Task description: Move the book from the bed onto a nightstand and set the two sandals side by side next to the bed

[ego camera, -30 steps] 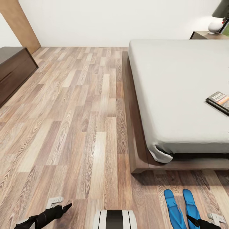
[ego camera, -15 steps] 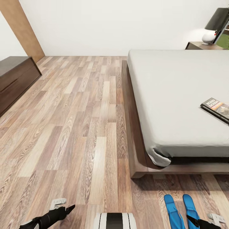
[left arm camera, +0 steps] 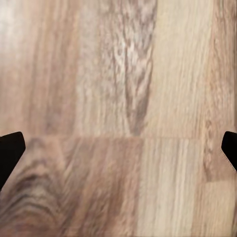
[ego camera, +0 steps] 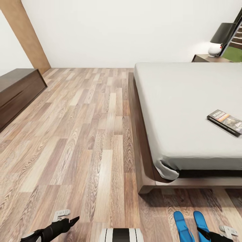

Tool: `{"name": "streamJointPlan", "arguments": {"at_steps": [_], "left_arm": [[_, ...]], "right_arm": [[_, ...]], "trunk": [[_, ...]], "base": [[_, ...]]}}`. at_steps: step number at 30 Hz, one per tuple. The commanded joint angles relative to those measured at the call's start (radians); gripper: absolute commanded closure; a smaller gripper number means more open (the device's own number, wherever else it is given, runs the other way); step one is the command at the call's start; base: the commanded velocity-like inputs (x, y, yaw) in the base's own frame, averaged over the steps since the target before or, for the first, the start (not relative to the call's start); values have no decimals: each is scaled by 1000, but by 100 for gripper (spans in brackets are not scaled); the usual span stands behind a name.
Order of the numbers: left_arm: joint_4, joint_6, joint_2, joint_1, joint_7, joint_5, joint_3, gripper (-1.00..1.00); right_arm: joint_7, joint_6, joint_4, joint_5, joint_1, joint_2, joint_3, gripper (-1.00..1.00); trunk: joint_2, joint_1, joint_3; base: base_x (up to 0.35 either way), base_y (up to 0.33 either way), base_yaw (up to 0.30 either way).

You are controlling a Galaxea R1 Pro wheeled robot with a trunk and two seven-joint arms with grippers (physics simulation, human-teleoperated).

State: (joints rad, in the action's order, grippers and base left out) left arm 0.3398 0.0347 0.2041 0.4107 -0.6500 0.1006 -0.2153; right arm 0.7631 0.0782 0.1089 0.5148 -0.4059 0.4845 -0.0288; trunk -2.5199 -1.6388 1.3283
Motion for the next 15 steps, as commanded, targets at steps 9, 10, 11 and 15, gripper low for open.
{"name": "streamJointPlan", "arguments": {"at_steps": [9,10,11,15], "left_arm": [[-1,4,0,0,-5,5,-3,-100],[-1,4,0,0,-5,5,-3,-100],[-1,4,0,0,-5,5,-3,-100],[-1,4,0,0,-5,5,-3,-100]], "right_arm": [[2,6,-1,1,-1,0,-3,-100],[2,6,-1,1,-1,0,-3,-100],[2,6,-1,1,-1,0,-3,-100],[2,6,-1,1,-1,0,-3,-100]], "trunk": [[2,4,-34],[2,5,-38],[2,5,-42],[3,7,-57]], "base": [[0,0,0],[0,0,0],[0,0,0],[0,0,0]]}}
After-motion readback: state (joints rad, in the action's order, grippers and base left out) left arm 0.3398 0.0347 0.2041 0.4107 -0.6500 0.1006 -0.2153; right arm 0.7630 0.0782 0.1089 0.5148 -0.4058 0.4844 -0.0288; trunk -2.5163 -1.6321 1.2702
